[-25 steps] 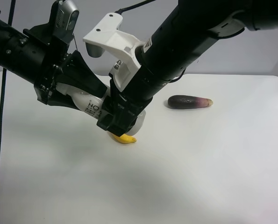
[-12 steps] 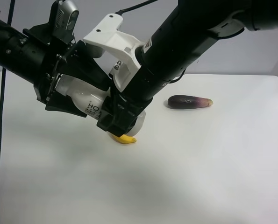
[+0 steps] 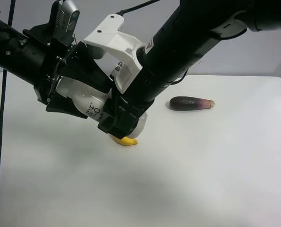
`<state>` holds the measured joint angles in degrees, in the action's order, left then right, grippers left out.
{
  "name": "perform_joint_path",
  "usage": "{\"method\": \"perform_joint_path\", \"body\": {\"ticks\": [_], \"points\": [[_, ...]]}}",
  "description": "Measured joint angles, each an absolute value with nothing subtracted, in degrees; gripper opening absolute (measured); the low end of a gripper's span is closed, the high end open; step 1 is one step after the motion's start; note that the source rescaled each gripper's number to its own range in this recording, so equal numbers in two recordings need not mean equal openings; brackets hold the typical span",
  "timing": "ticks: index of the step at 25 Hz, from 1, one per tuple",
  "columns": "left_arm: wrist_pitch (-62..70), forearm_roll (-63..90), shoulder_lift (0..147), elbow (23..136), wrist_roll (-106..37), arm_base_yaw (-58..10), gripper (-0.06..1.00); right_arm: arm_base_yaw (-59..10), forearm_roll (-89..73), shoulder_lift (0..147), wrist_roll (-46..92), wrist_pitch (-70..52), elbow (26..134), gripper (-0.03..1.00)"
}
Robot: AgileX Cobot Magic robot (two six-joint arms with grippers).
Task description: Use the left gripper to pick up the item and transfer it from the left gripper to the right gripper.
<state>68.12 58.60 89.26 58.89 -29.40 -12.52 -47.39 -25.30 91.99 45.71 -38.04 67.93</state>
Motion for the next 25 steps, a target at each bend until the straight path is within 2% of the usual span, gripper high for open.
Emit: {"method": "perform_joint_path", "body": {"ticks": [14, 25], "points": [[69.34, 56.57, 89.20, 61.81, -31.16, -11.90, 0.82, -47.39, -25.72, 91.99, 45.63, -37.73, 67.93, 0.00], [69.34, 56.68, 89.02, 65.52, -31.15, -4.68, 0.83, -47.39, -25.91, 91.99, 45.63, -37.67, 67.93, 0.00]]}}
